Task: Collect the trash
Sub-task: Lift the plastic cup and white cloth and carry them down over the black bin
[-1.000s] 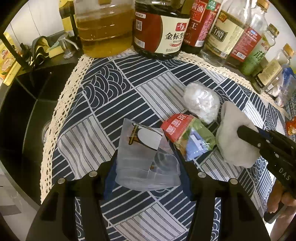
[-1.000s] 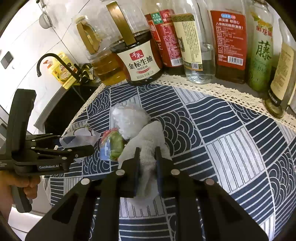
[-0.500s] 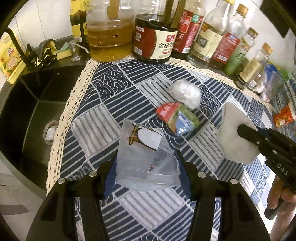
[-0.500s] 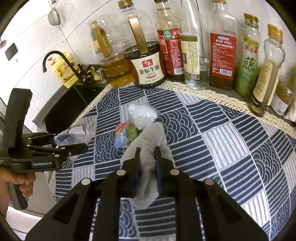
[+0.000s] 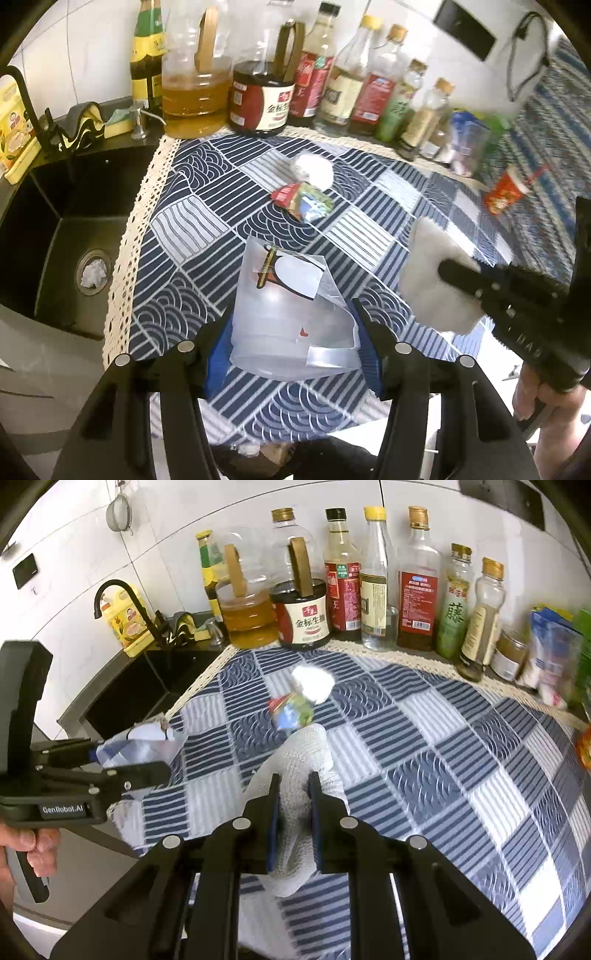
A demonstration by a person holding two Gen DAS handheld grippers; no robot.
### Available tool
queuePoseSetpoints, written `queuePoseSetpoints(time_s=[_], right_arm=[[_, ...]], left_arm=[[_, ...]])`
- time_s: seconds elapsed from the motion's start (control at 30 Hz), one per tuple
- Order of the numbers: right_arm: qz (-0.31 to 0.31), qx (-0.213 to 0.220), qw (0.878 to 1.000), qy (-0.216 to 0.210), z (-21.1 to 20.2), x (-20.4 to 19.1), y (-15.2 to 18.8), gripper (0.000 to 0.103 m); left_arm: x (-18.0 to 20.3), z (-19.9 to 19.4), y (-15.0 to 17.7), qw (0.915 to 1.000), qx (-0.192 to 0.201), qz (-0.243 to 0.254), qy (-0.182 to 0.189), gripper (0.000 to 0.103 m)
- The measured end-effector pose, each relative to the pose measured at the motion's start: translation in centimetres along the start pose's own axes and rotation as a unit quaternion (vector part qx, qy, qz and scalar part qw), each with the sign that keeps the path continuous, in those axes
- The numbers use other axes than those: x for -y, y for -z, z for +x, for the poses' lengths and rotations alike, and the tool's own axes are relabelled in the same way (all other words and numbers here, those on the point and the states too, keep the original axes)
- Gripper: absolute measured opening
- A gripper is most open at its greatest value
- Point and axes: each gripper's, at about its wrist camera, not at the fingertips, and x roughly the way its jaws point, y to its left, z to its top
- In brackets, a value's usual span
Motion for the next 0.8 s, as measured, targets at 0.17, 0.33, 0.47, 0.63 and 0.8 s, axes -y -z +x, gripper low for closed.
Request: queuePoseSetpoints(time_s=[0.17, 0.33, 0.47, 0.63, 0.8], right_arm=[[0.008, 0.007, 1.0, 0.027, -2.7, -3.6, 2.8, 0.016], [0.018, 0.014, 0.999, 0.044, -4.8, -7.4, 5.5, 0.016], [0.033, 0.017, 0.998, 0.053, -6.0, -10.7, 7.9, 0.016], [0.058, 0.008, 0.996, 0.061, -6.3, -14.0, 10.9, 0.016], [0.084, -0.012, 0.994, 0.063, -5.6, -15.9, 14.0, 0.016]], left_arm=[[-0.1, -2.5, 2.8, 0.999, 0.009, 0.027, 0.033, 0.056], [-0.8, -4.6, 5.2, 0.9974, 0.015, 0.047, 0.053, 0.056], [-1.6, -6.3, 7.4, 0.9957, 0.016, 0.066, 0.064, 0.056], [-2.5, -6.9, 10.9, 0.9933, -0.006, 0.09, 0.071, 0.056], [-3.8, -6.3, 14.1, 0.9921, -0.035, 0.096, 0.073, 0.056]])
